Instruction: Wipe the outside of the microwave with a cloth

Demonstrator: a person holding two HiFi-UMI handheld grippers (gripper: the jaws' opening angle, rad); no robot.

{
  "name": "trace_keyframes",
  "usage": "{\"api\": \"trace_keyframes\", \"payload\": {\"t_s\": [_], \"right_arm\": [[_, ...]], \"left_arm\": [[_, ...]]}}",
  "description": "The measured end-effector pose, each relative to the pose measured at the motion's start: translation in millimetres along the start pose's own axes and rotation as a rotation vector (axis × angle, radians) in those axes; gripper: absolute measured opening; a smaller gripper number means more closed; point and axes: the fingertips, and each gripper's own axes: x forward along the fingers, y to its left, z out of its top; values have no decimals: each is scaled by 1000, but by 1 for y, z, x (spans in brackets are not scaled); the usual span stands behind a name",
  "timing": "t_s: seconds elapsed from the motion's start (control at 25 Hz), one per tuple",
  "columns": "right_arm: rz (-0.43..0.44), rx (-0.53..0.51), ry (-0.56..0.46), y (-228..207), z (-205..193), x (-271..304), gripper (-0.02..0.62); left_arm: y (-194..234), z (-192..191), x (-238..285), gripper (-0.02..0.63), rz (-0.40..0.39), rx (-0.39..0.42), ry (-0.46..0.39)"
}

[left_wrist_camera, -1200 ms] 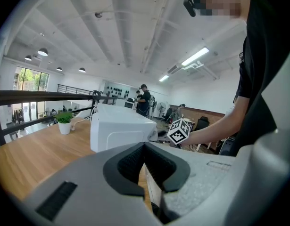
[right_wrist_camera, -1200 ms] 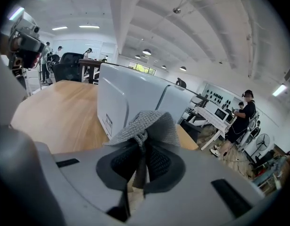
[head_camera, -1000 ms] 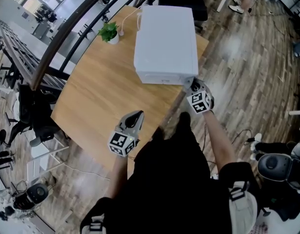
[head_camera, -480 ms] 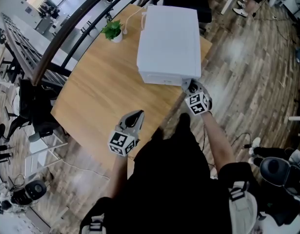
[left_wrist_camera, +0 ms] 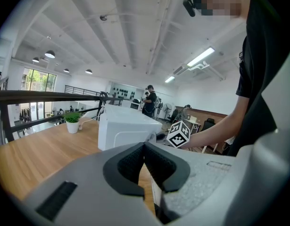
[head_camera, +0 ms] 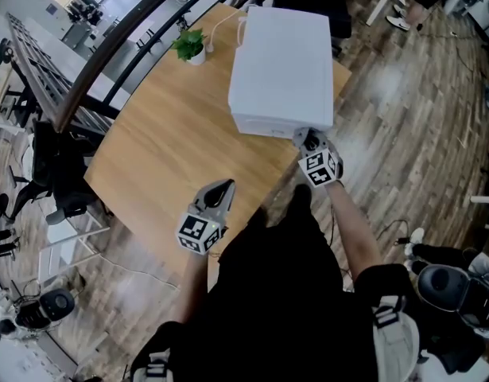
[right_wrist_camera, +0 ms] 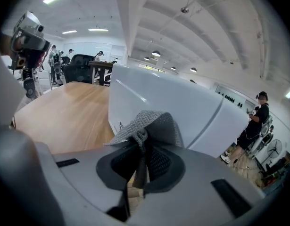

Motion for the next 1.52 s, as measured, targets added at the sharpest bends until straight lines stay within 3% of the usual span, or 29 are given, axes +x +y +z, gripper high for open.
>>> {"api": "trace_keyframes", "payload": {"t_s": [1.52], "right_arm": [[193,-4,-71,86,68,60,17]], "left_arm": [[22,-15,-51,0,182,-76,-19]]}}
